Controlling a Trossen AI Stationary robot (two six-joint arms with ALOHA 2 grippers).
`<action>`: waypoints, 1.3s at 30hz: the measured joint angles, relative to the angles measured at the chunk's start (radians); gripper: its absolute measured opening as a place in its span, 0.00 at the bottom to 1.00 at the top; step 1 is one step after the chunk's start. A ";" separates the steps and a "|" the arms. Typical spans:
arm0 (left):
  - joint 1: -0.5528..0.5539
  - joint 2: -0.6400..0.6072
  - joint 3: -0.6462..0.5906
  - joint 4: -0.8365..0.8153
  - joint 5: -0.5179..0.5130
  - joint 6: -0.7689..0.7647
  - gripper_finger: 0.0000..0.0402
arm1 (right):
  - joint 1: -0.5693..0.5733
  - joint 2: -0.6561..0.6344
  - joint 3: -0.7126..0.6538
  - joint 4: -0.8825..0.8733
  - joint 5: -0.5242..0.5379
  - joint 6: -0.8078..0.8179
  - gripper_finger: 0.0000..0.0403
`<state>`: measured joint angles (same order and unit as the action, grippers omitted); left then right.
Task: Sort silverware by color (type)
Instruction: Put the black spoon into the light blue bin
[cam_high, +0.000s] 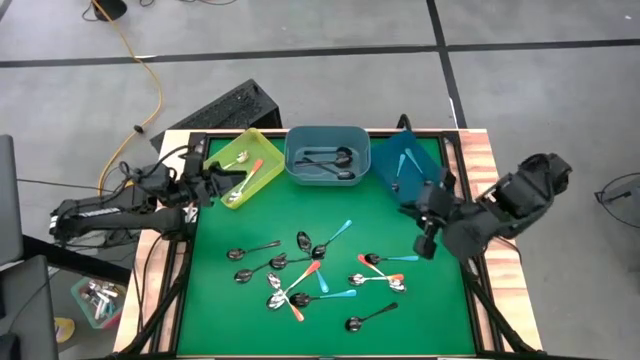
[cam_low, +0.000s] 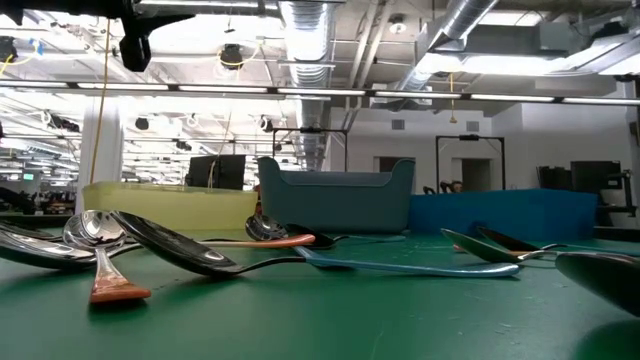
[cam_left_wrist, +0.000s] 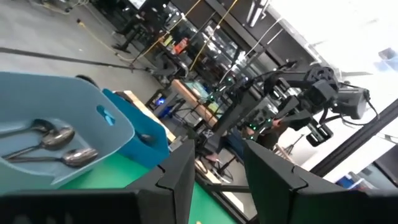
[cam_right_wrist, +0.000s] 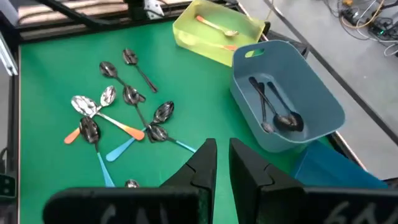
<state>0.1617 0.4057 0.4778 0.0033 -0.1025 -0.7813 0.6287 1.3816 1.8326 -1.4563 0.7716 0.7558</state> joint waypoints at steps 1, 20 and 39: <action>-0.007 0.000 0.000 -0.001 -0.008 0.000 0.30 | 0.021 -0.028 -0.050 0.020 0.019 0.031 0.14; -0.153 0.134 -0.001 0.009 -0.034 -0.024 0.30 | 0.076 -0.171 -0.679 0.295 -0.010 0.347 0.21; -0.178 0.251 -0.001 0.002 0.013 -0.025 0.30 | -0.020 -0.170 -0.908 0.751 -0.177 0.230 0.42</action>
<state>-0.0166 0.6563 0.4770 0.0055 -0.0892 -0.8067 0.6084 1.2118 0.9244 -0.7051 0.5947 0.9857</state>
